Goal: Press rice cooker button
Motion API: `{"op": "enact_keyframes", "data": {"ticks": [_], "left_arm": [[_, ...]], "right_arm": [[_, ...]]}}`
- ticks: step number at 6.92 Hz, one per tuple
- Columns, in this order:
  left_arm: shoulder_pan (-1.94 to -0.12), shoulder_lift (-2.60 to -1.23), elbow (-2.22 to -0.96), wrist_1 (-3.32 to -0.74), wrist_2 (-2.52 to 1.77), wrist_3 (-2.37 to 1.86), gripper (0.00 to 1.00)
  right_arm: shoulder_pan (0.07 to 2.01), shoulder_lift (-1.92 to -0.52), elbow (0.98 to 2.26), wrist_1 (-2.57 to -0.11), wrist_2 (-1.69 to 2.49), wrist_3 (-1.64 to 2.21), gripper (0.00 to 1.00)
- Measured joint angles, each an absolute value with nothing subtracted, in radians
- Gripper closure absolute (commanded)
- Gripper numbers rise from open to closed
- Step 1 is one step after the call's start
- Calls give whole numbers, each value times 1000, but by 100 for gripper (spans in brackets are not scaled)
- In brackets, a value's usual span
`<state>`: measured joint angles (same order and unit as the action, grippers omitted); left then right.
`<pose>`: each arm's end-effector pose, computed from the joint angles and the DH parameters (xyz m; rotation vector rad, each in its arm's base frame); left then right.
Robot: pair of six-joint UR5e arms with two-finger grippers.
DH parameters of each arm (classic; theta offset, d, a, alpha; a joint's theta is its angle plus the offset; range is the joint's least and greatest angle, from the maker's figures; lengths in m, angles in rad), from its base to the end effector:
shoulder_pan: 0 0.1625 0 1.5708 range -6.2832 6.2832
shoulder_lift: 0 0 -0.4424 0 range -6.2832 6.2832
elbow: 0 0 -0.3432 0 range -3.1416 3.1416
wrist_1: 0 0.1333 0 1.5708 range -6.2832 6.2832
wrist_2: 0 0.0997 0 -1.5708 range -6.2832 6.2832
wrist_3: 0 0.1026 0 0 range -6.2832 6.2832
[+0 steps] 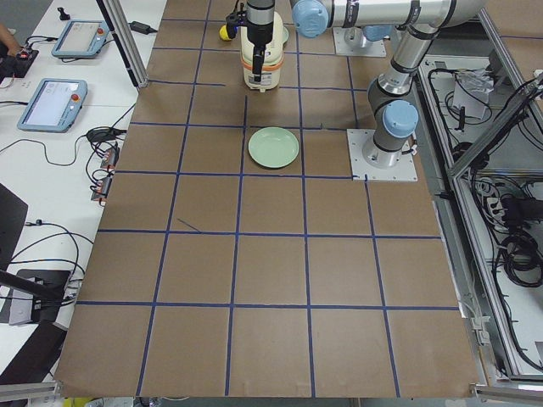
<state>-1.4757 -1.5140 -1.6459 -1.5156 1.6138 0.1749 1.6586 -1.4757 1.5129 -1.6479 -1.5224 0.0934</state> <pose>-0.0883 -0.4318 0.4991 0.1222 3.0912 -0.0476 0.1806 -0.4747 0.4917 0.0072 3.0893 -0.0546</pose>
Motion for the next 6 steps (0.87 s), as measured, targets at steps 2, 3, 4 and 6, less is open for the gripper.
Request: {"op": "enact_keyframes", "data": {"ticks": [2,3,4,6], "left_arm": [[-1476,-1514,-1646,-1516,1614,175,0],[-1476,-1514,-1646,-1516,1614,175,0],[-1476,-1514,-1646,-1516,1614,175,0],[-1476,-1514,-1646,-1516,1614,175,0]], "right_arm": [[1614,-1560,1516,-1546,-1542,31,0],[1604,-1588,1522,-1523,-1558,10,0],[1591,-1599,1537,-1516,-1562,0,0],[1572,-1605,1591,-1551,-1557,-9,0]]}}
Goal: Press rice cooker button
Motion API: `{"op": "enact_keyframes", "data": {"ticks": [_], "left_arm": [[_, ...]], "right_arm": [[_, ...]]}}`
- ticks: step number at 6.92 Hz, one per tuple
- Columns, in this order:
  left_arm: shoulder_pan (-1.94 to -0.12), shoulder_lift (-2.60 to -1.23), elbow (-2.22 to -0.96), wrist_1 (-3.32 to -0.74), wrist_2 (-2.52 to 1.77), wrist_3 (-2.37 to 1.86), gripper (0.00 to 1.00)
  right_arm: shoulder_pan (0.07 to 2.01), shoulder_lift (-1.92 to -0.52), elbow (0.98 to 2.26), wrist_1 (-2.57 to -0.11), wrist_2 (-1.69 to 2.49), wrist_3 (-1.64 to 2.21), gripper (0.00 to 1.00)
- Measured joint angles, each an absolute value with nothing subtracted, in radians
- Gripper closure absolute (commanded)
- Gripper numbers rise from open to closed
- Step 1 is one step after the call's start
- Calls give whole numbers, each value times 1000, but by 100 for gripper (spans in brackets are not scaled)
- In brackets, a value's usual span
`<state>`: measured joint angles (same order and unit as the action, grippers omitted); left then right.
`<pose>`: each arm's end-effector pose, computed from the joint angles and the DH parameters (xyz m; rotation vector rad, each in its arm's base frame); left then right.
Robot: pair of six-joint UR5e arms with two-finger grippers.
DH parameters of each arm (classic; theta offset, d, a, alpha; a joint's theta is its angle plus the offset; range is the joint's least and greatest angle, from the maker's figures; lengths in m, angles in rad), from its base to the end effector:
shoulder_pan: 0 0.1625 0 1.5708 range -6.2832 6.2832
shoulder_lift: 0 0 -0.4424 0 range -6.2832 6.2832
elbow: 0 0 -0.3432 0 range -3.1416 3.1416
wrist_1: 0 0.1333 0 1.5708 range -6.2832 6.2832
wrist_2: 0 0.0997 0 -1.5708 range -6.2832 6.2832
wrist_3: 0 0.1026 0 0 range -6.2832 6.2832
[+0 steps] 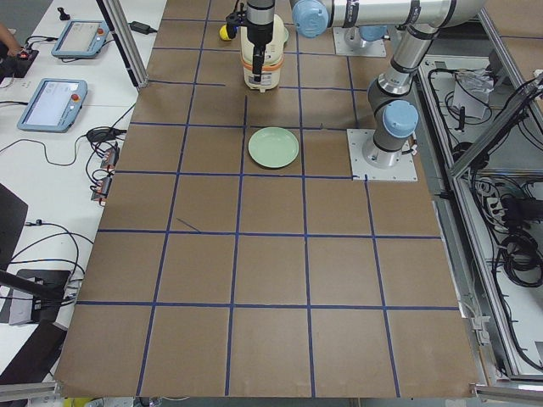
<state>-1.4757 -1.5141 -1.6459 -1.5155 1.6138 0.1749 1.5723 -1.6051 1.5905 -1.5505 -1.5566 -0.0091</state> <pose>-0.0883 -0.4318 0.4991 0.1222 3.0912 -0.0476 0.1354 -0.4269 0.5065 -0.0165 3.1273 0.0088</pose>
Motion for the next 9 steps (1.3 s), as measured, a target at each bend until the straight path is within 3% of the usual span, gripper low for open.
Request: {"op": "enact_keyframes", "data": {"ticks": [9], "left_arm": [[-1476,-1514,-1646,-1516,1614,175,0]], "right_arm": [[1566,-1598,1600,-1609,-1551,-12,0]]}}
